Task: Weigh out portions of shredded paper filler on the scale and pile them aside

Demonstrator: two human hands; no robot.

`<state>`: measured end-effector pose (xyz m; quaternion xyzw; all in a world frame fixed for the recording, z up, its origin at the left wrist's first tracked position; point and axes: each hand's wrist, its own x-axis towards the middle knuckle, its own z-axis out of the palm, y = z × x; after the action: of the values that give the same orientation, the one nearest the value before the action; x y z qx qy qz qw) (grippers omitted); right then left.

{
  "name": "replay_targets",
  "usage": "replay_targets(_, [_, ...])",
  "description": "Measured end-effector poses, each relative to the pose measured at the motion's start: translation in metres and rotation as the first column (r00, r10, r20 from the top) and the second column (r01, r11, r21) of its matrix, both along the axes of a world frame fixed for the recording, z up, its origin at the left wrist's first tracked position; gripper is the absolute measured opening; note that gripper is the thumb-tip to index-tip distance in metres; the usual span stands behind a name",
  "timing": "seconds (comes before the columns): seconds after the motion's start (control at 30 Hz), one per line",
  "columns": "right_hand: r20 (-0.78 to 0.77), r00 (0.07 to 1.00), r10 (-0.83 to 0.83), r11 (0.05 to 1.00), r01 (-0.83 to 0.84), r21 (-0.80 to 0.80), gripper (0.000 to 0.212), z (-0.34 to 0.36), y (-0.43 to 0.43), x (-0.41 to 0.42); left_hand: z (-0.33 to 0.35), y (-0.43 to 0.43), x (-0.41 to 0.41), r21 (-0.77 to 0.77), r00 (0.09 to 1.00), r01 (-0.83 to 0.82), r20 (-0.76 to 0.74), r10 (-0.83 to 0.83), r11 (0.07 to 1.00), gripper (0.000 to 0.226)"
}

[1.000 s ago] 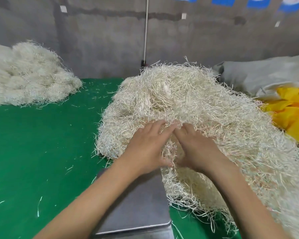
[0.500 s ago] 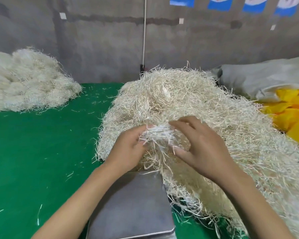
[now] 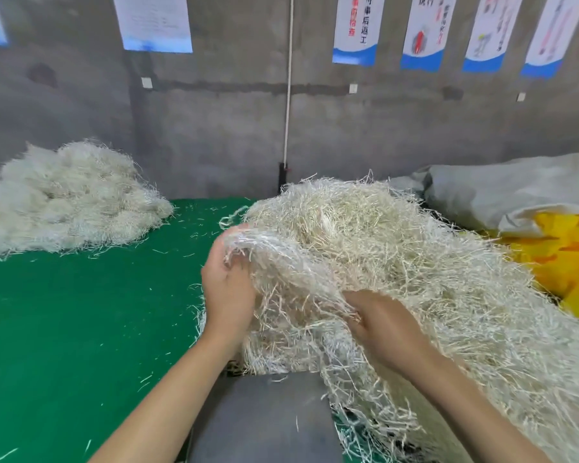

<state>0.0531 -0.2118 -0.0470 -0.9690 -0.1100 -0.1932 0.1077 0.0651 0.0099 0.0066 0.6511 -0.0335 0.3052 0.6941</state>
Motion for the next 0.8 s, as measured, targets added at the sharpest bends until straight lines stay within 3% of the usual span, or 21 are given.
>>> replay_targets(0.1, [-0.040,0.997,-0.068,0.995,0.065,-0.070,0.043,-0.007,-0.017,-0.007,0.012,0.012,0.013,-0.217,0.974,-0.078,-0.227,0.027,0.973,0.048])
replay_targets(0.23, [-0.150,0.978,-0.146,0.969,0.111,-0.222,0.039,0.004,-0.033,-0.018,0.027,0.016,0.009,-0.240,0.951,-0.079,-0.308,0.001,0.967,0.031])
replay_targets(0.27, [-0.181,0.975,-0.125,0.973,0.085,-0.217,0.037,0.010,-0.034,-0.020,0.032,0.016,0.006,-0.322,0.944,-0.048,-0.323,-0.062,0.946,0.026])
replay_targets(0.33, [-0.279,0.958,-0.066,0.983,0.015,-0.183,0.042,0.030,-0.031,-0.030,0.036,0.017,0.006,-0.545,0.899,0.057,-0.337,-0.281,0.836,0.040])
replay_targets(0.4, [-0.340,0.940,-0.022,0.991,-0.025,-0.135,0.058,0.056,-0.030,-0.045,0.037,0.017,0.005,-0.606,0.866,0.103,-0.336,-0.371,0.789,0.048])
replay_targets(0.53, [-0.091,0.994,0.057,0.998,-0.055,0.026,0.074,0.117,-0.029,-0.090,0.041,0.013,-0.002,-0.641,0.864,0.148,-0.287,-0.414,0.753,0.014])
replay_targets(0.6, [0.069,0.995,0.065,0.990,-0.073,0.124,0.079,0.133,-0.022,-0.104,0.047,0.009,-0.007,-0.652,0.863,0.074,-0.337,-0.375,0.755,0.018])
replay_targets(0.67, [0.101,0.989,0.108,0.982,-0.122,0.141,0.090,0.132,-0.003,-0.099,0.051,0.006,-0.009,-0.669,0.854,0.030,-0.369,-0.367,0.743,0.027])
replay_targets(0.77, [-0.172,0.959,0.224,0.966,-0.196,0.166,0.118,0.101,0.038,-0.067,0.057,-0.002,-0.014,-0.746,0.800,0.075,-0.351,-0.487,0.661,0.059])
replay_targets(0.8, [-0.262,0.937,0.230,0.963,-0.181,0.199,0.119,0.088,0.049,-0.054,0.056,-0.003,-0.013,-0.769,0.790,0.068,-0.348,-0.505,0.635,0.066])
